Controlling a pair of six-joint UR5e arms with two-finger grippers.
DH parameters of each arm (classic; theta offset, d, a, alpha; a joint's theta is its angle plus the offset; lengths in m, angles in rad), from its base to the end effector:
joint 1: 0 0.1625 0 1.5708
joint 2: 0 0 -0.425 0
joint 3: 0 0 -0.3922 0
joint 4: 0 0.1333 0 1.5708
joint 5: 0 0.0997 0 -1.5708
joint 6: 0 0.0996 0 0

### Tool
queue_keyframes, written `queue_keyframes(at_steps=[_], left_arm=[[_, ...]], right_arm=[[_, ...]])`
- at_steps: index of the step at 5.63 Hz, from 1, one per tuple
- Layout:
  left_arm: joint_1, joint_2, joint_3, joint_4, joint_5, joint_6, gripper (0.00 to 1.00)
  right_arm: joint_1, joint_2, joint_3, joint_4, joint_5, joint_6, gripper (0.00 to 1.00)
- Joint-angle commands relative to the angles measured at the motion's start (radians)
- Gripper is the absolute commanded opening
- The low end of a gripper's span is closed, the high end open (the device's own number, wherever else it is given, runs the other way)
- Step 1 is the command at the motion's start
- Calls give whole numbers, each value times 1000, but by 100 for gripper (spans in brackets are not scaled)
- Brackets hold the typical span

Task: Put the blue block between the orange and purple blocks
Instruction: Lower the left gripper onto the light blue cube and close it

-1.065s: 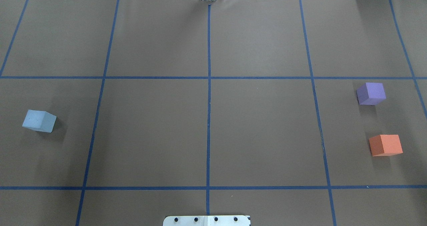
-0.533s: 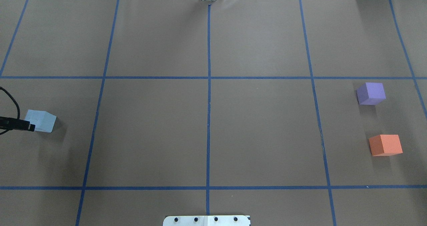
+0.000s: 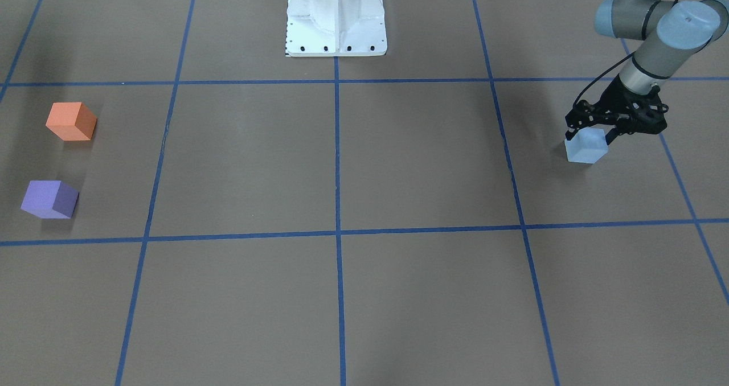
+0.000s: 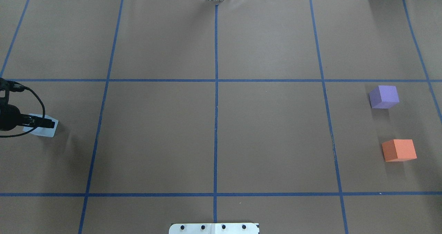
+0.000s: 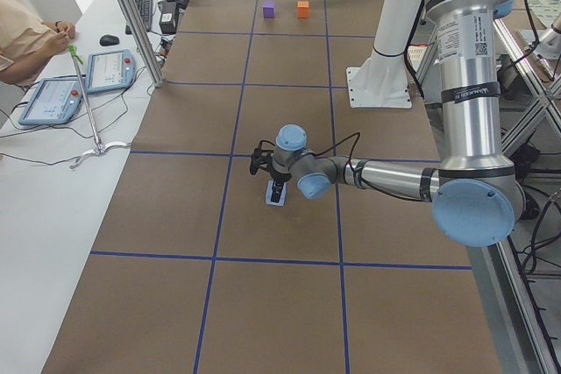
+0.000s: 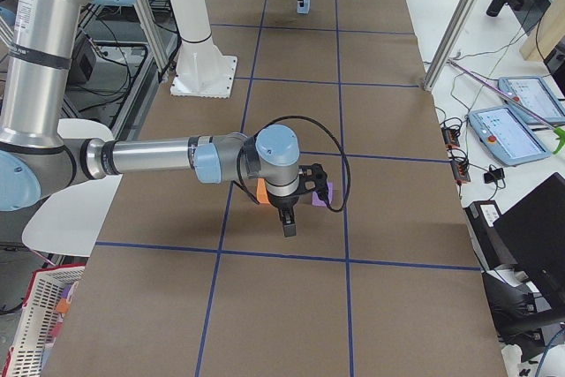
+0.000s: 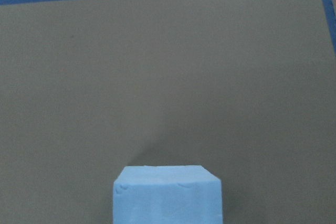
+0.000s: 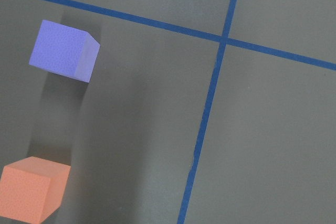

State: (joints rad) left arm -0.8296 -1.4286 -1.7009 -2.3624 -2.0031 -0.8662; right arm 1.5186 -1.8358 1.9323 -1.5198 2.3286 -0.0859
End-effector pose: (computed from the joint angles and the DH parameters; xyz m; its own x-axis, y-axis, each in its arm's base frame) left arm 0.2474 -0.4059 0.5822 0.6709 0.1381 -0.7286 0.0478 0.9724 0.2283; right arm 0.0445 -0.3912 0.5918 0.7130 -0.2230 0.6647 0.1132 0.9722 0.2047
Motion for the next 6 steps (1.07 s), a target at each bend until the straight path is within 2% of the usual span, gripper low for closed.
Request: queue_keyframes(at_steps=[1, 2, 3, 4, 5, 6], left_arm=[[26, -21, 40, 0, 43, 4, 50], [23, -20, 32, 3, 35, 4, 1], [21, -23, 5, 5, 30, 4, 0], [21, -26, -53, 38, -14, 3, 0], [21, -71, -148, 187, -35, 0, 0], [23, -214, -178, 379, -36, -19, 0]], right_arm=[[0, 1, -3, 0, 0, 0, 100], [0, 3, -3, 0, 0, 0, 100], [0, 6, -3, 0, -2, 0, 100], [0, 6, -3, 0, -2, 0, 100], [0, 3, -3, 1, -2, 0, 100], [0, 0, -1, 1, -2, 0, 100]])
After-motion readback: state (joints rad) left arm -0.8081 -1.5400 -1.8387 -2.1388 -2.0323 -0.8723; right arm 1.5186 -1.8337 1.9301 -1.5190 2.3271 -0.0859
